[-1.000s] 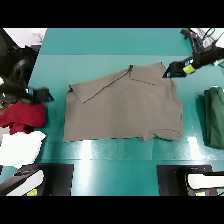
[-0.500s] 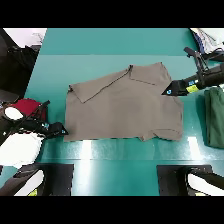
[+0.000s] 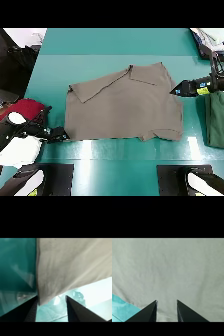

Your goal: Fold the shirts.

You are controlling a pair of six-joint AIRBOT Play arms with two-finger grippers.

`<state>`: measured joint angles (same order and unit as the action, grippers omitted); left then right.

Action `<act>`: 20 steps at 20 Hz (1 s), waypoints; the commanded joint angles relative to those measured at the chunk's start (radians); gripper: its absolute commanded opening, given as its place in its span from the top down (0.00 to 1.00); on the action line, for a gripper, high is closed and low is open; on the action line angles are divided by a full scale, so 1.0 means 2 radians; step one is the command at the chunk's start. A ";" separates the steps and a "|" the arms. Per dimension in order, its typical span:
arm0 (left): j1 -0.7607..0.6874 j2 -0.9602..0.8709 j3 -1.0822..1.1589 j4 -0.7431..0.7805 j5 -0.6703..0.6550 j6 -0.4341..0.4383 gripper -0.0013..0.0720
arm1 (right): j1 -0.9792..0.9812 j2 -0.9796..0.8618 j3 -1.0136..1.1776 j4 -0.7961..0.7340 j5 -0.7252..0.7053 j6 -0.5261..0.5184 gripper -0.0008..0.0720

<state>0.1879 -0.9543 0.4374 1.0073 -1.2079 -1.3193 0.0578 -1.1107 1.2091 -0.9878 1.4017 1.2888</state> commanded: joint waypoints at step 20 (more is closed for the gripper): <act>0.000 0.000 0.124 -0.055 0.011 0.009 0.95 | -0.303 0.002 -0.343 -0.021 -0.013 -0.013 0.38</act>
<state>0.1871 -0.9554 0.6754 0.9001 -1.1854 -1.3006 -0.5293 -1.0470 0.5816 -1.0386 1.3941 1.2751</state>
